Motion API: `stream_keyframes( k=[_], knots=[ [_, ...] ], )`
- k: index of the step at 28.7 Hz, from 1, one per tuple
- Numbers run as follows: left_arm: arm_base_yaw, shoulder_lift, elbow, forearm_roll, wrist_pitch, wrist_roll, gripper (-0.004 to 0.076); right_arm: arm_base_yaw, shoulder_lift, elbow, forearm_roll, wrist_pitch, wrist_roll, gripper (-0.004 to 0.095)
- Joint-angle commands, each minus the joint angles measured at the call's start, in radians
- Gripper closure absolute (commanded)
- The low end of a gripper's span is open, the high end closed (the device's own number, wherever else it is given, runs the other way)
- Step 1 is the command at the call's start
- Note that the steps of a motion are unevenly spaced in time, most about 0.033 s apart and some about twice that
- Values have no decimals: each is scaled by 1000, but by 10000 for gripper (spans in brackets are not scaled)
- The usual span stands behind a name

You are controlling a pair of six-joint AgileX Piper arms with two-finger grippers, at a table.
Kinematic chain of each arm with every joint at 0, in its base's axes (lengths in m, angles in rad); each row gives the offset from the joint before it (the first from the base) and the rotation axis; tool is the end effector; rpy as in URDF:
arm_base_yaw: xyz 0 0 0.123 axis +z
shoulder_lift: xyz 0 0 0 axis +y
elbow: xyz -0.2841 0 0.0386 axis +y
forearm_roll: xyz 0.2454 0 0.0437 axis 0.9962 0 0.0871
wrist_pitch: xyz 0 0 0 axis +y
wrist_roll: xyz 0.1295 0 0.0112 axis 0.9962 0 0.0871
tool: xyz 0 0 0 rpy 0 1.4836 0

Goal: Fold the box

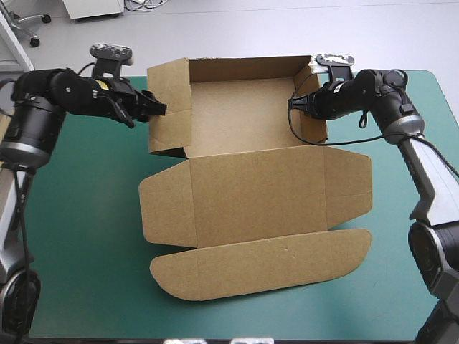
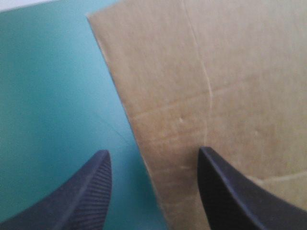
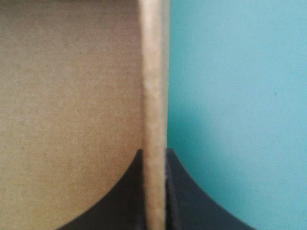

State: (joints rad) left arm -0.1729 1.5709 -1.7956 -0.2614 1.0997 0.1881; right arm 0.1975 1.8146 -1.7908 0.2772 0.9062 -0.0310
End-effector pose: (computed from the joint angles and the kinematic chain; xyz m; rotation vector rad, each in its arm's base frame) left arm 0.3480 -0.0912 0.4159 0.3942 2.3077 -0.3245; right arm 0.4245 0.1135 0.3340 -0.1688 2.4049 0.4185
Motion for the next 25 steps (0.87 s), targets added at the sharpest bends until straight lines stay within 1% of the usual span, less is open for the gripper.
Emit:
stream_keyframes(
  k=[1,6,9,12,17,19,20,25],
  knots=[
    [97,-117,-47,-10,-80,-14,328,-3,-55,-42,49,-39,0,922],
    [288,-149,-47,-29,-39,-14,328,-3,-55,-42,72,-48,-9,922],
    [400,-149,-16,-96,-27,15,328,-3,-55,-42,106,-58,-21,922],
    [487,-149,48,-169,-44,41,327,-3,-55,-42,144,-75,-28,922],
    [606,-149,227,-290,-97,102,328,-3,-55,-42,165,-90,-35,922],
    [633,-149,320,-411,-128,165,328,-3,-55,-42,172,-90,-43,922],
    [640,-138,401,-534,-140,231,328,-3,-55,-42,189,-92,-48,922],
    [640,-63,578,-905,-132,438,328,-3,-49,-42,191,-93,-50,922]
  ],
)
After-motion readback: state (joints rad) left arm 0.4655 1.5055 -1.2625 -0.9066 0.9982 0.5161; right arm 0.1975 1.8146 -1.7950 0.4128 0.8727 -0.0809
